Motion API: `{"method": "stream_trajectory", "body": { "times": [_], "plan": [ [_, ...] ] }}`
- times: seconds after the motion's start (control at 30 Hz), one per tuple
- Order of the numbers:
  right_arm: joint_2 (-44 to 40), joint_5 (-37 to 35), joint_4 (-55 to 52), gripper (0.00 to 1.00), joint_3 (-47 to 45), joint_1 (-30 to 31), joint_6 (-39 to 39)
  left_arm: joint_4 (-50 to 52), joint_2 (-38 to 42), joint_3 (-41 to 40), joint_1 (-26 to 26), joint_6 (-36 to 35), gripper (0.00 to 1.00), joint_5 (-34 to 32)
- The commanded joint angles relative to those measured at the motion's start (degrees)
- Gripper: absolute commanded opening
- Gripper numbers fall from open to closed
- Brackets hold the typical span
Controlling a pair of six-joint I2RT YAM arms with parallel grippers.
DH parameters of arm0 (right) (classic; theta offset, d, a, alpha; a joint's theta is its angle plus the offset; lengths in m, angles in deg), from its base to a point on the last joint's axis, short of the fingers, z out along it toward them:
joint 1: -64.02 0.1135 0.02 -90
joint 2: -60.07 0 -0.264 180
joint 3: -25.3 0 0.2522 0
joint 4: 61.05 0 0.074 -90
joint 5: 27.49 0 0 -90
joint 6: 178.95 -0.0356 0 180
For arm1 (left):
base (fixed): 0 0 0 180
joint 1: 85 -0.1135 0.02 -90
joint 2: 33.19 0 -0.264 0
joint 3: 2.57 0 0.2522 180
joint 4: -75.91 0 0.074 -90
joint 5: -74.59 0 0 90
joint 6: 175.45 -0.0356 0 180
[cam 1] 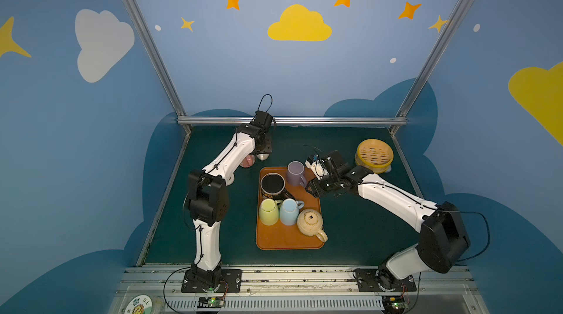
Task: Turn the mug right side up
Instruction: Move the mug to the top-center of the table, then pick up the mug from the tray.
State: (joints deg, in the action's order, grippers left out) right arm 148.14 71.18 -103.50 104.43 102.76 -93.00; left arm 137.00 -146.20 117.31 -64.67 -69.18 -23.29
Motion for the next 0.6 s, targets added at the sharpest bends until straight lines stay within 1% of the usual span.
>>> {"method": "stream_trajectory", "body": {
  "times": [0.0, 0.17, 0.23, 0.3, 0.33, 0.37, 0.4, 0.43, 0.53, 0.57],
  "plan": [
    [2.38, -2.19, -2.51, 0.57, 3.35, 0.85, 2.31, -1.17, 5.87, -2.94, 0.05, 1.19, 0.59, 1.21],
    [8.16, -4.0, -4.78, 0.58, 8.23, 1.29, 5.62, -3.9, 14.88, -9.26, 0.07, 2.77, 0.63, 4.65],
    [10.71, -4.64, -5.64, 0.58, 10.2, 1.27, 7.21, -5.89, 19.06, -12.81, -0.06, 4.42, 0.64, 8.36],
    [13.5, -5.34, -6.95, 0.58, 12.5, 1.2, 8.4, -8.88, 24.08, -16.94, -0.09, 4.57, 0.67, 12.77],
    [14.47, -5.58, -7.29, 0.58, 13.32, 1.23, 8.78, -10.1, 26.17, -18.91, -0.01, 4.88, 0.68, 13.85],
    [15.6, -5.86, -7.84, 0.57, 14.31, 1.25, 9.02, -11.38, 28.52, -20.97, 0.0, 5.4, 0.71, 14.84],
    [16.61, -6.1, -8.13, 0.57, 15.26, 1.25, 9.38, -12.16, 30.75, -22.69, 0.05, 5.69, 0.77, 15.45],
    [17.49, -6.28, -8.49, 0.58, 15.96, 1.25, 9.63, -12.42, 32.5, -23.73, 0.21, 5.79, 0.8, 15.75],
    [20.4, -6.56, -9.74, 0.57, 18.58, 1.16, 10.37, -11.6, 37.35, -26.95, 0.36, 5.88, 0.92, 16.11],
    [21.38, -6.64, -10.1, 0.57, 19.41, 1.07, 10.56, -11.27, 38.92, -28.1, 0.4, 5.88, 0.99, 16.27]
  ]
}}
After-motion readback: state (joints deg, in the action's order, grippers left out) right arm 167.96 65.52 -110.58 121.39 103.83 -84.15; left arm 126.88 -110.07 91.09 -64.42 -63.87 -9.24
